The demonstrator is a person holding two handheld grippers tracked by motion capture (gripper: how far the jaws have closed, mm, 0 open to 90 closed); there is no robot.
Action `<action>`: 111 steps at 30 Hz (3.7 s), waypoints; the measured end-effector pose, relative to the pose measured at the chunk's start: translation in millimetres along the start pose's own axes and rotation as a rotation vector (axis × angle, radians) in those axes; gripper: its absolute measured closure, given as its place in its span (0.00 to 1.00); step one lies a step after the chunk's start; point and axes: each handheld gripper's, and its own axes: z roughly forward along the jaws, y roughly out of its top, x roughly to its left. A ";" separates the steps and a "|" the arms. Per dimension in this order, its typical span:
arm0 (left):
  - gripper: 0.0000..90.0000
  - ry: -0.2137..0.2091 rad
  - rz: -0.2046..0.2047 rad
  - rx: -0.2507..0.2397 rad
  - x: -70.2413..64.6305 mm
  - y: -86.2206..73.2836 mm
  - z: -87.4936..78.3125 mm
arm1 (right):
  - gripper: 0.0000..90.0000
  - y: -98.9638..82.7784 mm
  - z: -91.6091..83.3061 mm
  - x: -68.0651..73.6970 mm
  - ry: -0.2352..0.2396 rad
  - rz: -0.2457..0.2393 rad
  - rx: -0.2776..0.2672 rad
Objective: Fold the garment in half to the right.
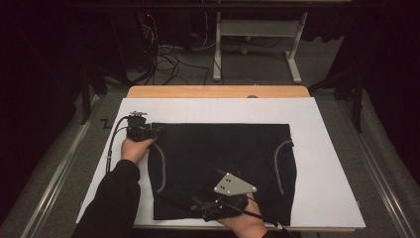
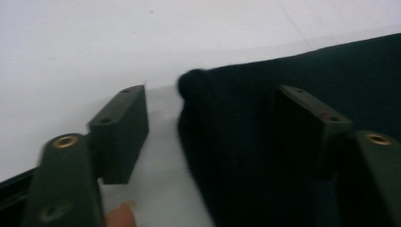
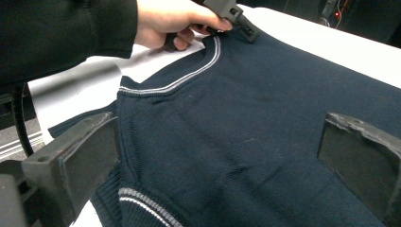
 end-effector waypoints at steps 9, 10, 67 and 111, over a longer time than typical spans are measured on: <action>0.80 -0.006 0.103 -0.050 -15.8 -8.5 -1.1 | 0.01 2.5 19.3 15.9 0.039 -0.008 0.034; 0.81 -0.012 0.099 -0.075 -15.7 -10.6 -3.2 | 0.01 3.4 22.6 18.3 0.044 -0.008 0.040; 0.80 -0.061 0.124 -0.185 -17.6 -24.6 -14.4 | 0.74 12.0 103.1 79.0 0.014 -0.038 0.318; 0.80 0.060 0.061 -0.241 -34.0 5.7 -52.7 | 0.86 34.1 51.9 74.1 0.021 -0.066 0.065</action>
